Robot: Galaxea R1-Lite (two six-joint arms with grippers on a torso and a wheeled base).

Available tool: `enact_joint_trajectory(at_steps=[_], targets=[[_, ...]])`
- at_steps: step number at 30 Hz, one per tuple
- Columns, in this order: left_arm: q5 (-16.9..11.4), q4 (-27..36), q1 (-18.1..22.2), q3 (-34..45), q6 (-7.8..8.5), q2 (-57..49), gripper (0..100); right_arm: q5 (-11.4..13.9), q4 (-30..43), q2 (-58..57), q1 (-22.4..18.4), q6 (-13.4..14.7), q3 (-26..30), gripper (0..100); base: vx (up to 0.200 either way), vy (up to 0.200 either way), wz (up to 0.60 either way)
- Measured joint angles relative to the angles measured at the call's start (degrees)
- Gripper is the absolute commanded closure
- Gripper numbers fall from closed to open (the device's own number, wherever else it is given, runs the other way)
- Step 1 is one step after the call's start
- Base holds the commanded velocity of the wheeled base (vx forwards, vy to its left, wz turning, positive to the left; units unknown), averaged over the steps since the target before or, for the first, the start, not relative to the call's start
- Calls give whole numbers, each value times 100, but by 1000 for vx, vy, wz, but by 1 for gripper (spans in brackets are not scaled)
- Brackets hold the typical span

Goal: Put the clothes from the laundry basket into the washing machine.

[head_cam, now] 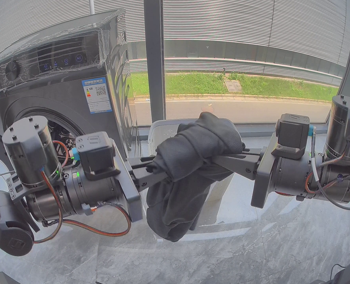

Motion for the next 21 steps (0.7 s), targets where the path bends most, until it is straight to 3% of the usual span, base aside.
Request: enact_joint_trajectory(at_steps=[4,9,10,21], targets=[[30,9,-2,-284,-130,-162,100,0,-26,20,-118,13,2,100,0,0,0],[37,4,-2,-507,-161,-283,100,-17,-22,44,-155,13,2,100,0,0,0],[34,4,-4,-521,-161,-302,100,-15,-15,45,-160,2,9,0,0,0,0],[39,-18,7,-544,-244,-462,100,-66,20,-74,-389,-13,345,0,0,0,0]])
